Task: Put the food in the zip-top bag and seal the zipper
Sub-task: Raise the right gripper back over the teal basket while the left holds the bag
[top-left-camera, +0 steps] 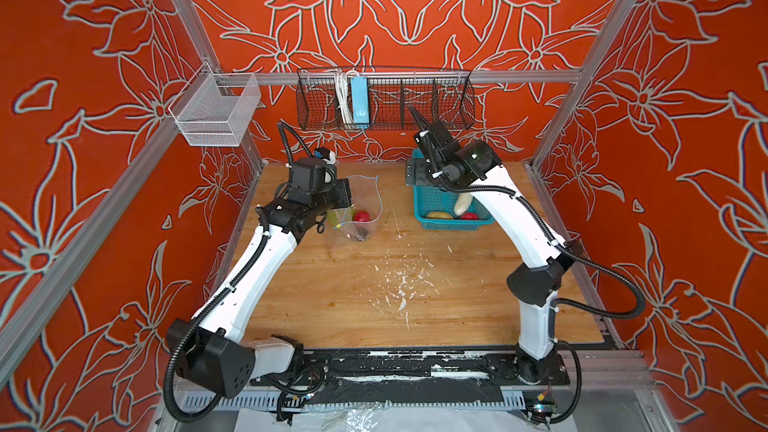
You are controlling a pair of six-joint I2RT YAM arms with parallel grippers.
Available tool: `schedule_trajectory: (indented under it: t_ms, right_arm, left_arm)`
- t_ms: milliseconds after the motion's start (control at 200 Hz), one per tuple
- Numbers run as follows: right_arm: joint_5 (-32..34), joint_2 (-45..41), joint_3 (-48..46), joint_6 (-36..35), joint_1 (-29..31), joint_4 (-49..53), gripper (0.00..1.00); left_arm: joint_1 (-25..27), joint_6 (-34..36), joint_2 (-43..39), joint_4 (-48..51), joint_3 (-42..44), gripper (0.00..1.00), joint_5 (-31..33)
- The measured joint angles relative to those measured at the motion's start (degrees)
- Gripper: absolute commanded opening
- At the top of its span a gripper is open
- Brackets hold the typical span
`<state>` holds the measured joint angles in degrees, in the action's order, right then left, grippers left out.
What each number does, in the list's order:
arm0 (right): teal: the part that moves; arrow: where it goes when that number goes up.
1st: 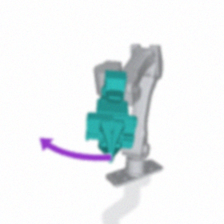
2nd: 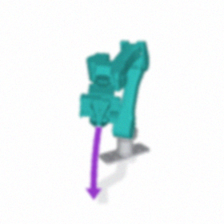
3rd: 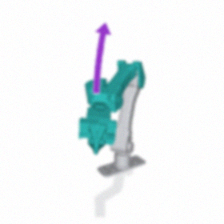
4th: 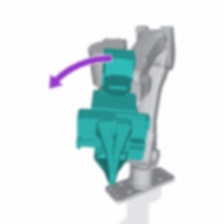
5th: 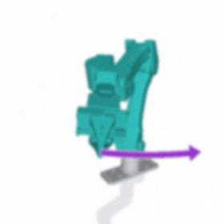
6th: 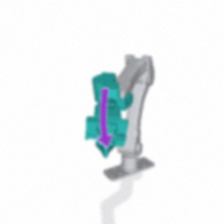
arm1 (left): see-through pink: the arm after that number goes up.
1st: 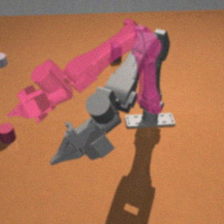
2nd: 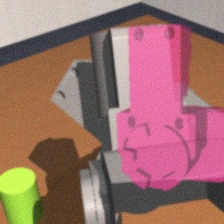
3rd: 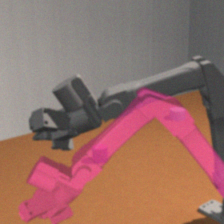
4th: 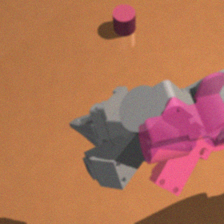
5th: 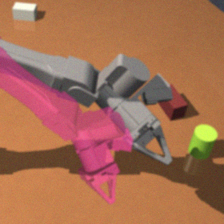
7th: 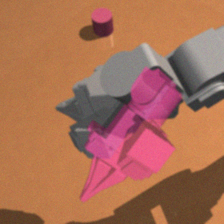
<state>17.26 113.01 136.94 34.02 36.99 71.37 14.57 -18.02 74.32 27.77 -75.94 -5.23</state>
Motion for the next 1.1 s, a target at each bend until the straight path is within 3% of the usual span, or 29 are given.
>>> schedule_trajectory:
  t_ms: [100,440,731,1101]
  right_arm:
    - [0.3,-1.1,-3.0,-0.9,-1.0,-1.1,0.98]
    - [-0.9,-14.6,-31.1,-10.6,-3.1,-21.3,0.98]
    - [3.5,-13.4,-29.4,-17.7,-6.5,-23.7,0.98]
    - [4.8,-0.6,-23.2,-21.6,-12.3,-21.6,0.98]
  left_arm:
    - [0.0,0.0,0.0,0.0,0.0,0.0,-0.1]
    - [0.0,0.0,0.0,0.0,0.0,0.0,-0.9]
    - [0.0,0.0,0.2,0.0,0.0,0.0,-0.7]
    - [0.0,0.0,1.4,0.0,0.0,0.0,-1.1]
